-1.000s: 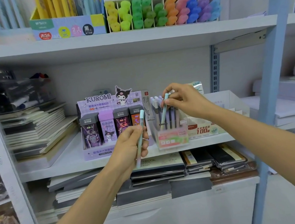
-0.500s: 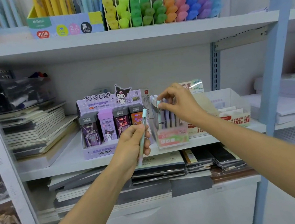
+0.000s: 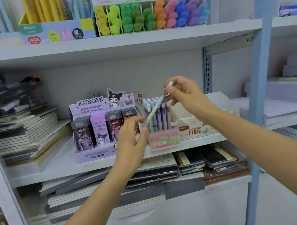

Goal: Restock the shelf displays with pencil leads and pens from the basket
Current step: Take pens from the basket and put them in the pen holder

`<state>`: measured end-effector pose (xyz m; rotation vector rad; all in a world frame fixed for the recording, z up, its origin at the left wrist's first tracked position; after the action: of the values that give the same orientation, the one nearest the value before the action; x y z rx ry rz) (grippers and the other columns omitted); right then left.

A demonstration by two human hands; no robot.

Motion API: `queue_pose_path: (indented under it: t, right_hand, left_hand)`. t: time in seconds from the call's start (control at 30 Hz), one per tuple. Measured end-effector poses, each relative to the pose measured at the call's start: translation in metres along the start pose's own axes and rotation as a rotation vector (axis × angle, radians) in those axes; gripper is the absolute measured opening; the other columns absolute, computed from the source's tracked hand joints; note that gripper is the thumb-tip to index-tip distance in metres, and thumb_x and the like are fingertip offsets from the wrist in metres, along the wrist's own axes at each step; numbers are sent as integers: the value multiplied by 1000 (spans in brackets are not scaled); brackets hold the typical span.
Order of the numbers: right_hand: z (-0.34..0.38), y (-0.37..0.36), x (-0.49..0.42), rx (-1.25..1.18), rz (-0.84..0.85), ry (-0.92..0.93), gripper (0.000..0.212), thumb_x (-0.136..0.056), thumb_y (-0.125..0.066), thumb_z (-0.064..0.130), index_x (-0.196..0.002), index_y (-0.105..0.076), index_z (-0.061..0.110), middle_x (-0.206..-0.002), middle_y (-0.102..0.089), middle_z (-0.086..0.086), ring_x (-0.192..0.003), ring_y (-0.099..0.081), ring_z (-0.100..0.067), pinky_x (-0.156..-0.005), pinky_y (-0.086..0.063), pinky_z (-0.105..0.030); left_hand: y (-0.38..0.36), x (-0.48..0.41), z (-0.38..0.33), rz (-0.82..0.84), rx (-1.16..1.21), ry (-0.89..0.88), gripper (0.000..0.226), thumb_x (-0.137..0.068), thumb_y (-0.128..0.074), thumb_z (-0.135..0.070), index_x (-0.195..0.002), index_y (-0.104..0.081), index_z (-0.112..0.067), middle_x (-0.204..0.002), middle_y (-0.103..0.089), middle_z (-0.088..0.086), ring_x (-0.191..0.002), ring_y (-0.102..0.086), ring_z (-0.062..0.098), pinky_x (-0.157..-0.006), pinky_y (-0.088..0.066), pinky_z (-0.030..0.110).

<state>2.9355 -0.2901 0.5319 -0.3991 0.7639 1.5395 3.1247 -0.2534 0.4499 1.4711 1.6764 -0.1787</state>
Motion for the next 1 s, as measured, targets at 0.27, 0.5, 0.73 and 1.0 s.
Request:
queue_pose_path:
  t: [0.27, 0.5, 0.73, 1.0]
  right_hand:
    - [-19, 1, -3, 234, -32, 90, 10, -102, -43, 12, -104, -51, 6, -96, -69, -11, -88, -69, -17, -68, -58, -26]
    - [-29, -19, -4, 354, 124, 103, 10, -101, -46, 12, -105, -55, 8, -92, -67, -6, -80, -67, -10, -69, -55, -18]
    - [-31, -29, -9, 358, 132, 109, 15, -99, -51, 14, -114, -53, 11, -94, -71, -5, -84, -69, -11, -72, -58, -24]
    - [-40, -36, -9, 512, 67, 170, 19, -89, -67, 15, -107, -61, 18, -91, -63, -1, -80, -62, -13, -75, -55, -30]
  left_hand:
    - [-17, 10, 12, 204, -543, -205, 57, -101, -44, -19, -154, -21, -22, -160, -18, -11, -148, -11, 10, -117, -8, 28]
    - [-16, 9, 14, 215, -557, -209, 57, -102, -42, -20, -154, -20, -22, -161, -17, -10, -148, -11, 11, -118, -10, 29]
    - [-17, 9, 15, 199, -530, -236, 58, -99, -47, -16, -153, -25, -19, -159, -24, -7, -145, -21, 13, -119, -20, 33]
    - [-18, 10, 15, 198, -527, -257, 59, -99, -47, -14, -153, -24, -19, -159, -24, -6, -145, -22, 12, -118, -22, 37]
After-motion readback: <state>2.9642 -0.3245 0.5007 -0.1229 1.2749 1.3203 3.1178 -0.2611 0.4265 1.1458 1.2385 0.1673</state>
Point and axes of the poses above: each hand's wrist, its own x-axis away from the middle knuckle, its own y-axis out of the back of the hand, z = x × y, the point moved 3 cm from there along -x, towards the middle knuckle
